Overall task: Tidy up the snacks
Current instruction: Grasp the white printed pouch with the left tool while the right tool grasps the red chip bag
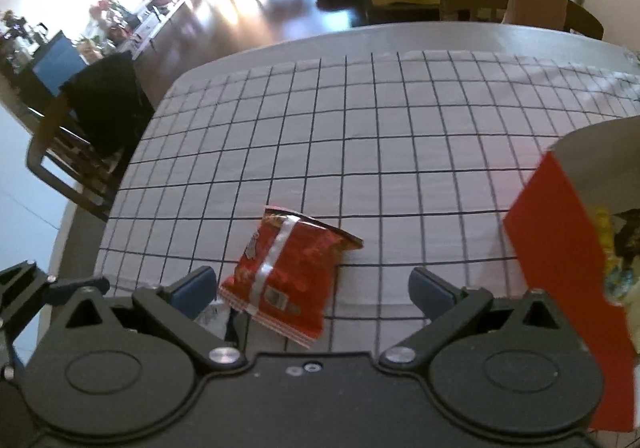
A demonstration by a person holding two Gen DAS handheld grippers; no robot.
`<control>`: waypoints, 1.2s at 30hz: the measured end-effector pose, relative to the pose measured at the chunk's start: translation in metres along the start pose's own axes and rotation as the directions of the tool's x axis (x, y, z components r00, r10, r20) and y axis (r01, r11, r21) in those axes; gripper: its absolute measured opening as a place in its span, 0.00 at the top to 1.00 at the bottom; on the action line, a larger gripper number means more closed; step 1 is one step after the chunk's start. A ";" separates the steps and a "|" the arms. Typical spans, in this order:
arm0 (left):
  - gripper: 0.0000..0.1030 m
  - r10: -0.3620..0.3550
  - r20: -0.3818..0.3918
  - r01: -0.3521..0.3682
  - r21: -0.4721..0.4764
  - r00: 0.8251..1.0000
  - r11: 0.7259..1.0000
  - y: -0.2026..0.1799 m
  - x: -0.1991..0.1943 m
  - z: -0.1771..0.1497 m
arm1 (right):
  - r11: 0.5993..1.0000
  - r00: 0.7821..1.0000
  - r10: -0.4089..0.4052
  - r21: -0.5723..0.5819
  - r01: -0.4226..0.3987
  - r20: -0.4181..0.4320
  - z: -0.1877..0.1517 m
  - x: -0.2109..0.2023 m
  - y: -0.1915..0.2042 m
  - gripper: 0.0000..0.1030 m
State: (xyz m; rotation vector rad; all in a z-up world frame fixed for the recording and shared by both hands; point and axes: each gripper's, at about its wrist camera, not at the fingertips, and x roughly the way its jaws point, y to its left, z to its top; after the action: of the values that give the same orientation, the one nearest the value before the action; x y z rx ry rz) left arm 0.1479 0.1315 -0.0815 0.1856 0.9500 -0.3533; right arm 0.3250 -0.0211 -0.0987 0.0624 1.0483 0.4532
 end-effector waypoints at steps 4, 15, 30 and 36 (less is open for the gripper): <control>0.18 -0.043 -0.066 0.049 0.085 0.997 0.995 0.005 0.018 -0.003 | 0.998 0.998 -0.058 -0.002 0.058 -0.026 0.008 0.027 0.016 0.00; 0.18 -0.045 -0.177 0.101 0.322 0.983 0.941 -0.008 0.062 -0.009 | 0.976 0.975 -0.183 0.097 0.195 -0.124 0.023 0.087 0.027 0.00; 0.18 -0.091 -0.240 0.169 0.333 0.967 0.928 -0.002 0.092 -0.002 | 0.974 0.958 -0.224 -0.006 0.227 -0.181 0.007 0.118 0.046 0.04; 0.35 -0.119 -0.235 0.185 0.282 0.965 0.942 0.003 0.087 -0.006 | 0.974 0.964 -0.210 -0.122 0.192 -0.161 -0.024 0.112 0.046 0.15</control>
State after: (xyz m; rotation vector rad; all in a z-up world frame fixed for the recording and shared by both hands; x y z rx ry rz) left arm 0.1907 0.1171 -0.1567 0.4384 1.1249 -0.6328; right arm 0.3362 0.0606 -0.1905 -0.1794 1.1858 0.3323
